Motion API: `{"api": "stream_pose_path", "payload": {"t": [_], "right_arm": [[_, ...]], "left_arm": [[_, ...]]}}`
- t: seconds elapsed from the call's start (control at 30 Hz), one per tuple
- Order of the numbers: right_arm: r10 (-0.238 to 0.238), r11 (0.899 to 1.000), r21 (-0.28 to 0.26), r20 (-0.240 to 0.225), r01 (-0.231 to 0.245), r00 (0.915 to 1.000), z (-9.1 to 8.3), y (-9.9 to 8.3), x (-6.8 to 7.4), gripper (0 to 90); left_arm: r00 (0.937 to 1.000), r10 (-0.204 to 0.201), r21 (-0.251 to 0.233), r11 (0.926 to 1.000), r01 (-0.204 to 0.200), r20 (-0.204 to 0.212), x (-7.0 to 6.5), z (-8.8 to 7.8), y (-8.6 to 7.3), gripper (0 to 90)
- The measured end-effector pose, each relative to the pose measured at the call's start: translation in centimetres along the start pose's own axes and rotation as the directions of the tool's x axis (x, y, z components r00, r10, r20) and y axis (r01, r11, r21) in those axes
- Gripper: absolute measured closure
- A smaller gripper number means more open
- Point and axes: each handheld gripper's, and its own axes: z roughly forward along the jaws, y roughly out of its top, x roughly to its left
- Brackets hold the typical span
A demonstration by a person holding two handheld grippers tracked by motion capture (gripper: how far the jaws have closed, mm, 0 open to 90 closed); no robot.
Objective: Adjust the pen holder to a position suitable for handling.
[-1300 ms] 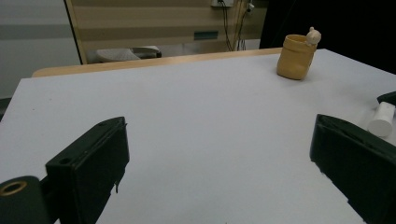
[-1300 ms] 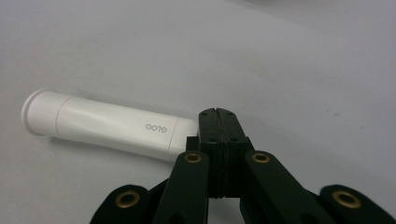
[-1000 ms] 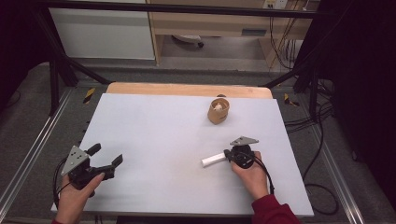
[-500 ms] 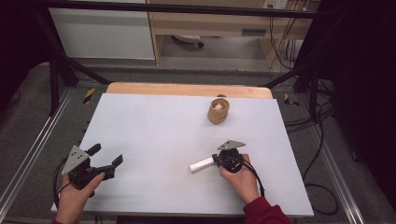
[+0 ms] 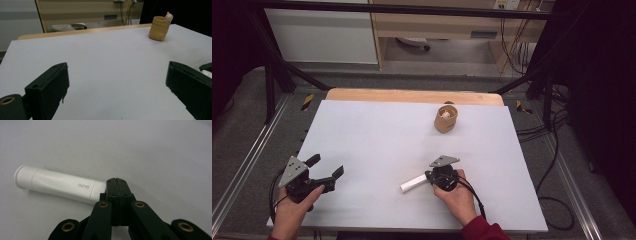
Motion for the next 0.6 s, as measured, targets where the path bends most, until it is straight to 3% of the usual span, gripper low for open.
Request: {"api": "stream_pose_path", "payload": {"t": [0.17,0.3,0.37,0.5,0.57,0.6], "right_arm": [[-0.017,1.0,0.001,-0.014,0.017,0.9998,0.4,0.0,1.0,90.0],[-0.039,0.999,-0.004,0.016,0.039,0.9991,0.3,0.1,0.9,83.1],[-0.022,0.999,-0.048,0.029,0.024,0.9993,-0.5,0.0,0.2,68.1],[0.02,0.992,-0.126,0.065,-0.012,0.9977,-2.6,-0.1,-1.2,50.8],[0.054,0.985,-0.169,0.079,-0.04,0.9954,-3.8,-0.1,-2.0,36.4],[0.054,0.985,-0.169,0.079,-0.04,0.9954,-3.8,-0.1,-2.0,36.4]], "left_arm": [[1.0,0.001,0.004,1.0,-0.001,0.0,0.0,0.0,0.0,4.9],[0.9999,-0.007,0.012,0.9999,0.007,0.008,-0.1,0.1,0.0,5.0],[0.9996,-0.02,0.02,0.9996,0.02,0.019,-0.3,0.2,0.0,5.0],[0.9989,-0.016,0.052,0.9986,0.014,0.044,-1.1,0.7,0.3,5.7],[0.9983,0.0,0.073,0.9973,-0.005,0.058,-1.7,1.0,0.8,5.7],[0.9979,0.016,0.083,0.9964,-0.021,0.062,-2.1,1.1,1.2,5.7]]}}
